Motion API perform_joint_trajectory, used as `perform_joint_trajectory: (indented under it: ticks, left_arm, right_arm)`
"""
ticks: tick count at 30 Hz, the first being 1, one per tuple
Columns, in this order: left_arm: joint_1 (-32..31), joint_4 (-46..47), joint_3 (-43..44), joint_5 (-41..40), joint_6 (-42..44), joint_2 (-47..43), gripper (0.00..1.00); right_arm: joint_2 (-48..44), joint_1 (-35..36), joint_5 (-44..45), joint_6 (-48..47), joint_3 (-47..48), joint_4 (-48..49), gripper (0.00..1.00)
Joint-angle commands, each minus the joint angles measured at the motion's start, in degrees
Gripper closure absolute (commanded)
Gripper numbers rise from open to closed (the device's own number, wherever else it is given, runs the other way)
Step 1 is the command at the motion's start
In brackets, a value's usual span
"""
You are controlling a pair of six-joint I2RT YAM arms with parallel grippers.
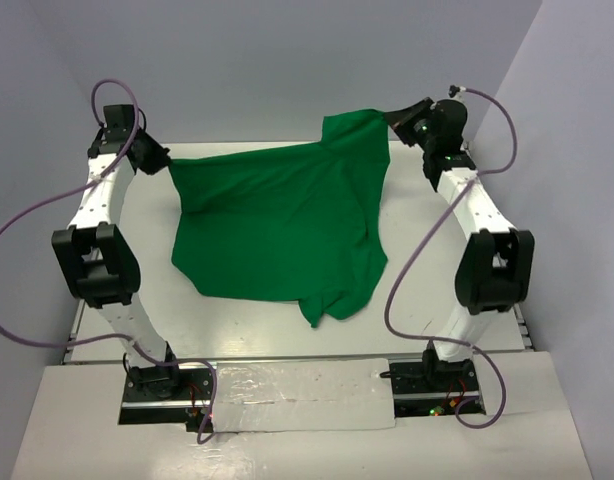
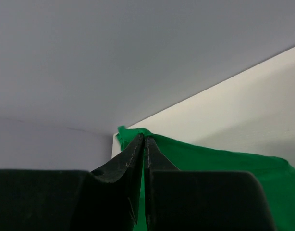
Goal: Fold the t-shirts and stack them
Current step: Flatten out the tshirt
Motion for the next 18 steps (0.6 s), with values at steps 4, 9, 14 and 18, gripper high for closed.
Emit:
perform_joint_trajectory:
  ticks: [4,9,14,18]
  left_arm:
    - [1.81,-1.64,10.69,1.02,0.61,7.71,0.90]
    - [1.95,-1.15,9.65,1.52,0.80,7.62,0.90]
    - [1.88,1.25,2.29,1.92,0.46,3.46,0.90]
    - [2.04,0.73,-0.66,1.22,0.85,-1.10,0.90]
  right_arm:
    - [7.52,-0.58,-7.35,1.28,5.25,9.89,0.91]
    - [4.17,-0.11,-7.98,-0.38,-0.83,11.30,0.91]
    - [-5.35,0.38,-7.00,-3.37,-16.16,12.74,0.91]
    - [-12.66,0.25,-6.47,-6.66,-20.93,10.53,0.91]
